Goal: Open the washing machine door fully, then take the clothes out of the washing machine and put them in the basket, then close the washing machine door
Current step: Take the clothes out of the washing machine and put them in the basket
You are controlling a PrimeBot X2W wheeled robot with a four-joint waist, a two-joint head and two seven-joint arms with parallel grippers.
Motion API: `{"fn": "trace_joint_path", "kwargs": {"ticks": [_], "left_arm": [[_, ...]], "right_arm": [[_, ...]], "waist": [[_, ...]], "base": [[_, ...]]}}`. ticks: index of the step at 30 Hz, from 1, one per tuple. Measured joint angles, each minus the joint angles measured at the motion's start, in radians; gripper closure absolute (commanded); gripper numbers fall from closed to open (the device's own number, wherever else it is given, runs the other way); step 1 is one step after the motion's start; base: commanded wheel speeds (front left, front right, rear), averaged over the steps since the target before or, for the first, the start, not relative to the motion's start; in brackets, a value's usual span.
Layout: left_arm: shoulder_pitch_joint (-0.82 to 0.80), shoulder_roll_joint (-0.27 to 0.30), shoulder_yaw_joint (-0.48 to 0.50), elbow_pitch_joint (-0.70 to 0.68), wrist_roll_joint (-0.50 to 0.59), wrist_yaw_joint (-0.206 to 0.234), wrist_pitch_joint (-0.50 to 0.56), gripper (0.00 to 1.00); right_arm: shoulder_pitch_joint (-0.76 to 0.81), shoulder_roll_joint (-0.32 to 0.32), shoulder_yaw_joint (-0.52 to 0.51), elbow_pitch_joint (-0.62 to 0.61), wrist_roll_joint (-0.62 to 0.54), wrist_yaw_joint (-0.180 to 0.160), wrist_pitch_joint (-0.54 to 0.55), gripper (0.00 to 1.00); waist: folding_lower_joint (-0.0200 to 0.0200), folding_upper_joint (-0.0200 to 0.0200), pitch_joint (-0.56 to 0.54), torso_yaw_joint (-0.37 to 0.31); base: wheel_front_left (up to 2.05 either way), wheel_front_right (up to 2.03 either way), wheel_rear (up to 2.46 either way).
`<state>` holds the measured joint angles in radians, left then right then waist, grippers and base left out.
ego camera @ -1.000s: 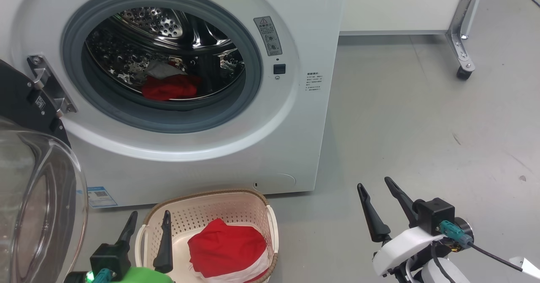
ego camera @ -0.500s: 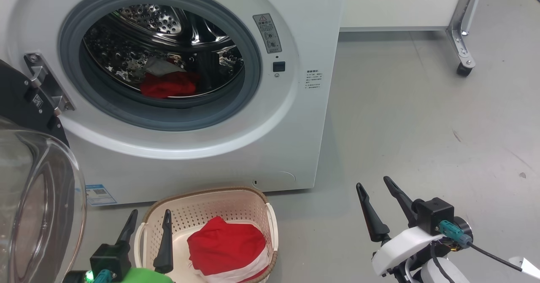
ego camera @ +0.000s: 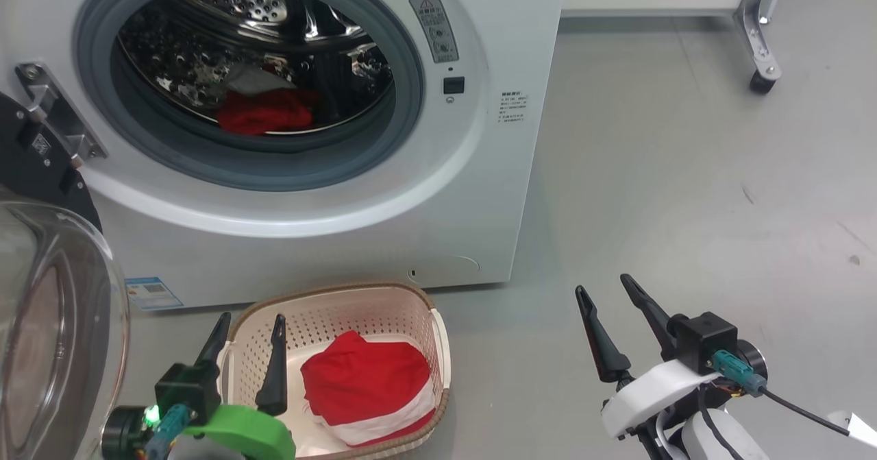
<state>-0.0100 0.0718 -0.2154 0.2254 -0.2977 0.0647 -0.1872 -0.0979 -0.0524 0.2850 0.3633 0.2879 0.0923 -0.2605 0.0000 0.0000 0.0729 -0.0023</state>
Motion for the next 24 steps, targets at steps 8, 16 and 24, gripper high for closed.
{"fn": "trace_joint_path", "kwargs": {"ticks": [8, 16, 24], "left_arm": [[-0.131, -0.003, -0.013, 0.033, -0.002, -0.023, 0.034, 0.0], [-0.265, -0.016, -0.003, 0.099, -0.031, -0.027, 0.076, 0.0], [-0.443, 0.0, 0.029, 0.17, -0.049, -0.035, 0.155, 0.0]], "right_arm": [[-0.056, 0.0, 0.002, -0.027, -0.028, 0.0, 0.0, 0.0], [-0.107, -0.001, 0.007, -0.055, -0.029, 0.0, 0.0, 0.0], [-0.168, -0.002, 0.039, -0.091, -0.009, 0.002, 0.0, 0.0]], "waist": [[0.0, 0.0, 0.093, -0.012], [0.0, 0.0, 0.184, -0.032], [0.0001, 0.0, 0.292, -0.073]], "base": [[0.0, 0.0, 0.0], [0.0, 0.0, 0.0], [0.0, 0.0, 0.0]]}}
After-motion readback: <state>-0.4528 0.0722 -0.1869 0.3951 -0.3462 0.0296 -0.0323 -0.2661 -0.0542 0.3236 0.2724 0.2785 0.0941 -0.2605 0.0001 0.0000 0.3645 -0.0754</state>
